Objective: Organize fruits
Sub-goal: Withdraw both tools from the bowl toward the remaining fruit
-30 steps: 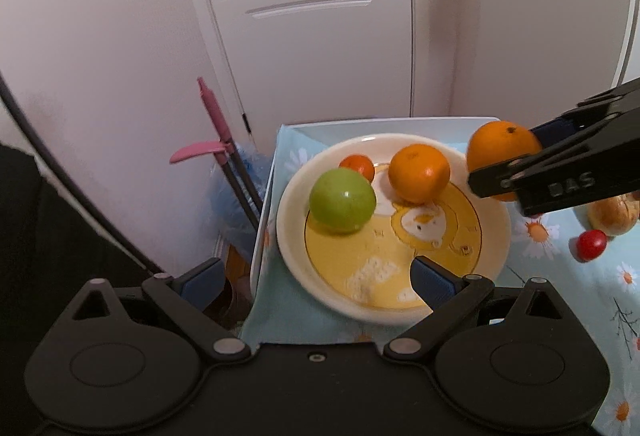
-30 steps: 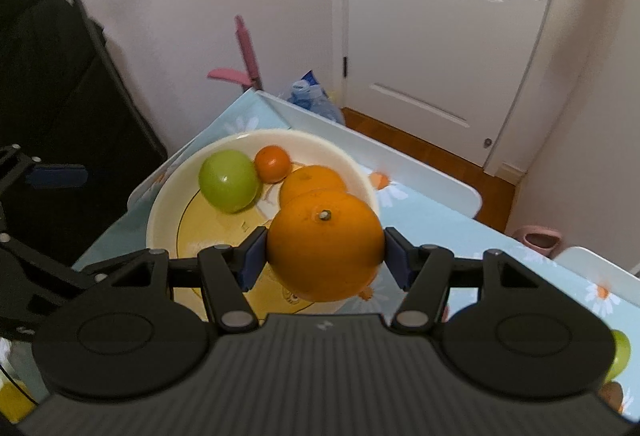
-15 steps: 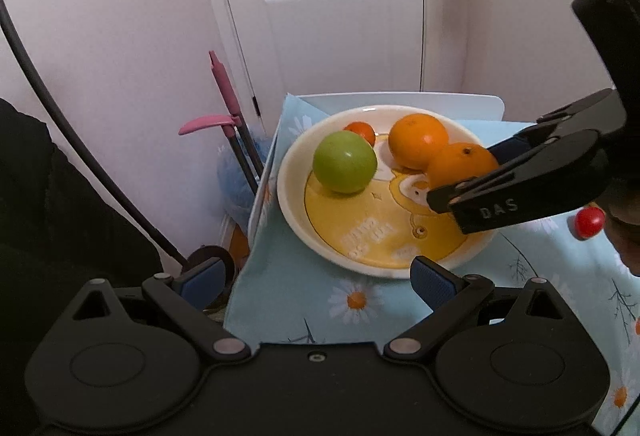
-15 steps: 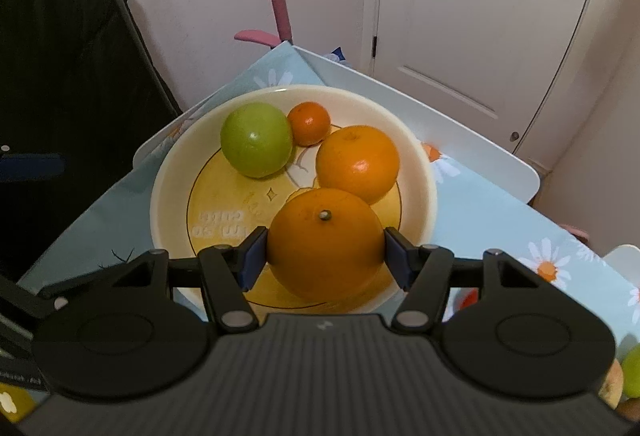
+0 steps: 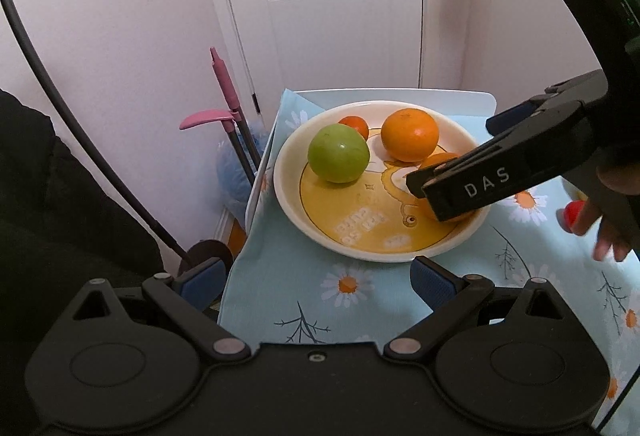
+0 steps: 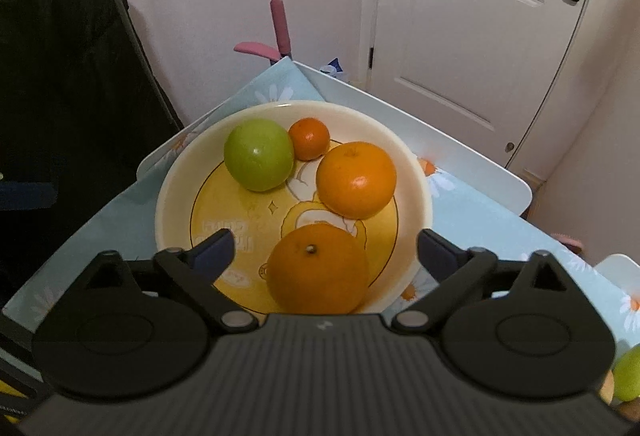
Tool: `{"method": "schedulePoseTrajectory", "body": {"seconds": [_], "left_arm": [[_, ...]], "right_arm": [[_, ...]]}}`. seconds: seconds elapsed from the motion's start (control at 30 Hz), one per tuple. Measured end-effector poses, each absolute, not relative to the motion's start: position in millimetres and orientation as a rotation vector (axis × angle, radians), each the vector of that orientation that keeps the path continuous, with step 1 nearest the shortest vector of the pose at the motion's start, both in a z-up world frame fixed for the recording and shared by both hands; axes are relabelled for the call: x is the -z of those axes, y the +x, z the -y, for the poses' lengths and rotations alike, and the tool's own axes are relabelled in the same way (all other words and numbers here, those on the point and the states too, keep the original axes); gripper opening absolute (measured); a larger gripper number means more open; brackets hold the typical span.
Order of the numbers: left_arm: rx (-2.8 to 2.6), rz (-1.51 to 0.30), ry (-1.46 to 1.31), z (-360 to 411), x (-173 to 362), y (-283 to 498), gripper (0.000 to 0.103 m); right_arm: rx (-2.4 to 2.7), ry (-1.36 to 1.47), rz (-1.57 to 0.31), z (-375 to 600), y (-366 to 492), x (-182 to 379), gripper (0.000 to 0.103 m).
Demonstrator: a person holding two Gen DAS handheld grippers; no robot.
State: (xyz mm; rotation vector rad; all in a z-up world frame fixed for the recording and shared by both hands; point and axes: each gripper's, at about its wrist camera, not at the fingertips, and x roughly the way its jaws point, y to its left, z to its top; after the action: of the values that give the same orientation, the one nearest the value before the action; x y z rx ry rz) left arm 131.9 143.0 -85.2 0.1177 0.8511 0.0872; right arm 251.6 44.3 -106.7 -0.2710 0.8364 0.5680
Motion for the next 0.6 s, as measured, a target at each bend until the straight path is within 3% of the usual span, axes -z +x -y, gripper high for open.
{"method": "schedulePoseTrajectory", "body": {"seconds": [0.6], "left_arm": [[-0.02,-0.785,0.118,-138.4,45.8,118.7,0.101]], "right_arm": [[-0.452,-0.206,-0.777,-15.0,215.3,55.8,0.103]]}}
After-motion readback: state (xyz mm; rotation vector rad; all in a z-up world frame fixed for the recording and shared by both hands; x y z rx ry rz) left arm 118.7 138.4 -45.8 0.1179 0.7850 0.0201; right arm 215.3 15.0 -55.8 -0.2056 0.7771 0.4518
